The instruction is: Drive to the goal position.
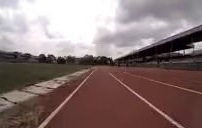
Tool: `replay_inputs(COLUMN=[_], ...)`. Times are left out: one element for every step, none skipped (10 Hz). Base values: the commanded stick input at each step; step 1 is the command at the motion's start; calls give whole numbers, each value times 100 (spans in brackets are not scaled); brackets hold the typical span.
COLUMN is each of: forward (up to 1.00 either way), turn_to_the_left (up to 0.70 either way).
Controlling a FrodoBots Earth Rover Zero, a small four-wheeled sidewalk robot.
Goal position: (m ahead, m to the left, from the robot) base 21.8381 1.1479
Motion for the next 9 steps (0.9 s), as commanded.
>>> replay_inputs(forward=[70,70,70,70,70,70,70,70,70], turn_to_the_left=[0,0,0,0,0,0,0,0,0])
